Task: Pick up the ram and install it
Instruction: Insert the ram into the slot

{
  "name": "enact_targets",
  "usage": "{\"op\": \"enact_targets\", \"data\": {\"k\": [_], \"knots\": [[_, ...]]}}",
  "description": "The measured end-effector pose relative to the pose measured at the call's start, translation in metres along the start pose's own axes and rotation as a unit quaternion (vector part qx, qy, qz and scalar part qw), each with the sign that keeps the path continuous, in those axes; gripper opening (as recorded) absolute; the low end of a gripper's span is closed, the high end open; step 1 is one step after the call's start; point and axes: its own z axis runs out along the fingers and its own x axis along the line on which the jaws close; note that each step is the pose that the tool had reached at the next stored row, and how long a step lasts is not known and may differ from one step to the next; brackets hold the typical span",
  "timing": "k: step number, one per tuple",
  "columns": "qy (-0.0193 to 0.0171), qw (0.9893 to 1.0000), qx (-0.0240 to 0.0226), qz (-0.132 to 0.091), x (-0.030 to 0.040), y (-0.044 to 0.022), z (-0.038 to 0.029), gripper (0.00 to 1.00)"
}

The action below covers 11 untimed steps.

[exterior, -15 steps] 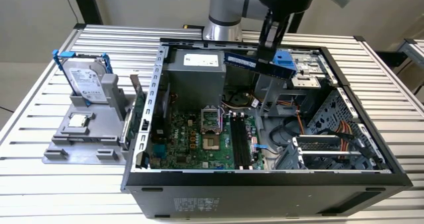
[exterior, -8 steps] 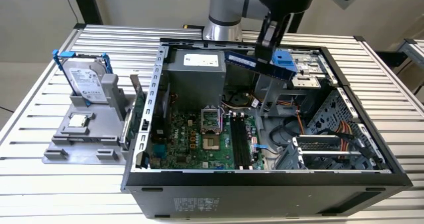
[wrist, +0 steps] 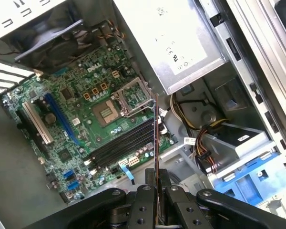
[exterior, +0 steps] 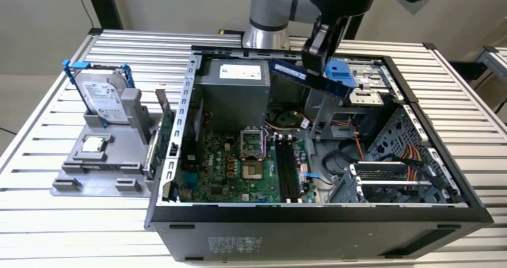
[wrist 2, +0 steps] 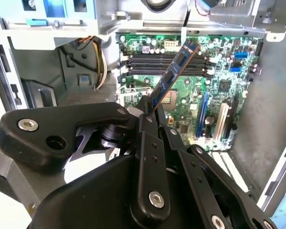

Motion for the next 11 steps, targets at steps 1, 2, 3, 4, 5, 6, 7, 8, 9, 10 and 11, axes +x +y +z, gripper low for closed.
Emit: {"op": "enact_targets", "data": {"k": [1,2,3,4,5,6,7,8,9,10,11], "knots": [[0.0000,1.0000,0.0001,0.006,0.0000,0.0000,0.0000,0.00],[0.0000,0.9999,0.0003,0.012,0.0000,0.0000,0.0000,0.00],[0.0000,0.9998,0.0004,0.018,0.0000,0.0000,0.0000,0.00],[-0.0001,0.9997,0.0005,0.024,0.0000,0.0000,0.0000,0.00],[-0.0001,0.9996,0.0006,0.029,0.0000,0.0000,0.0000,0.00],[-0.0001,0.9994,0.0008,0.036,0.0000,0.0000,0.0000,0.00],[-0.0002,0.9991,0.0009,0.041,0.0000,0.0000,0.0000,0.00],[-0.0003,0.9989,0.0010,0.048,0.0000,0.0000,0.0000,0.00],[-0.0003,0.9986,0.0012,0.054,0.0000,0.0000,0.0000,0.00],[-0.0003,0.9983,0.0013,0.059,0.0000,0.0000,0.0000,0.00],[-0.0003,0.9979,0.0014,0.065,0.0000,0.0000,0.0000,0.00]]}}
